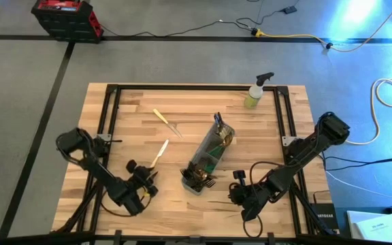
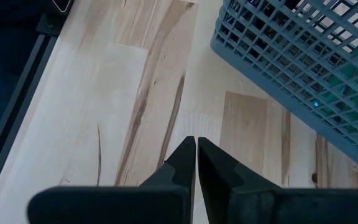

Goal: Sort silverware
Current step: Put the table knife into the silverware tray

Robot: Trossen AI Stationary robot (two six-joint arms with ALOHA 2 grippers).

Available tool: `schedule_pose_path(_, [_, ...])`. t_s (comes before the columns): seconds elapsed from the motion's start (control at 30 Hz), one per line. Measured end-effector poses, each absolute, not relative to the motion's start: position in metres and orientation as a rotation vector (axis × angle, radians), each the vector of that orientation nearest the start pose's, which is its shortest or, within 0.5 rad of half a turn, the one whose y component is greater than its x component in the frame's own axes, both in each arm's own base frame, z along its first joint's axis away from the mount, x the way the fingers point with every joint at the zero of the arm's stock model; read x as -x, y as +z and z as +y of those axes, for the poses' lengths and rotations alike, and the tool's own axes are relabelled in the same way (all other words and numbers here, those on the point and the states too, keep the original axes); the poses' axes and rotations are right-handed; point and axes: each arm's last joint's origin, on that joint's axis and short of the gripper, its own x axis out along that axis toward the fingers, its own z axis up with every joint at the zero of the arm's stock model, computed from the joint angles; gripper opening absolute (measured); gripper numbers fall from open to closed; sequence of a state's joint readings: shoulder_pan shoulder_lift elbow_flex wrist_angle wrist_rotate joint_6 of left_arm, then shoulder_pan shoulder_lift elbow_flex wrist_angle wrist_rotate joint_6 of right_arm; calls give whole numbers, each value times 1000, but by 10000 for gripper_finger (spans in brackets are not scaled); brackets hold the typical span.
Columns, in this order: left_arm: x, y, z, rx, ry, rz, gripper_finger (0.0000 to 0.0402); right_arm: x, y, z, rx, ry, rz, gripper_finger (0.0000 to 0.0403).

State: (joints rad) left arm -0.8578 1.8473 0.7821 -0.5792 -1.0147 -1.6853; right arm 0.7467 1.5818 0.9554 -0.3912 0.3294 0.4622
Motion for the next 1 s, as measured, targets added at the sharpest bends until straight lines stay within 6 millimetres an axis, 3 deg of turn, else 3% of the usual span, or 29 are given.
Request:
schedule_pose_path(0.17, [-180, 81, -183, 232, 746, 459, 85, -232, 192, 201, 102, 159, 927, 0])
schedule_pose_path(0.33, [-180, 81, -183, 181, 738, 507, 85, -232, 192, 201, 105, 160, 926, 0])
schedule_pose_path(0.7, [-180, 112, -191, 16, 808, 535, 84, -232, 192, 201, 107, 157, 916, 0])
schedule_pose_path(0.87, [-178, 108, -189, 75, 821, 542, 86, -232, 192, 201, 108, 157, 917, 0])
schedule_pose_path(1.0, [-177, 101, -188, 79, 795, 557, 110, -232, 192, 201, 116, 161, 916, 0])
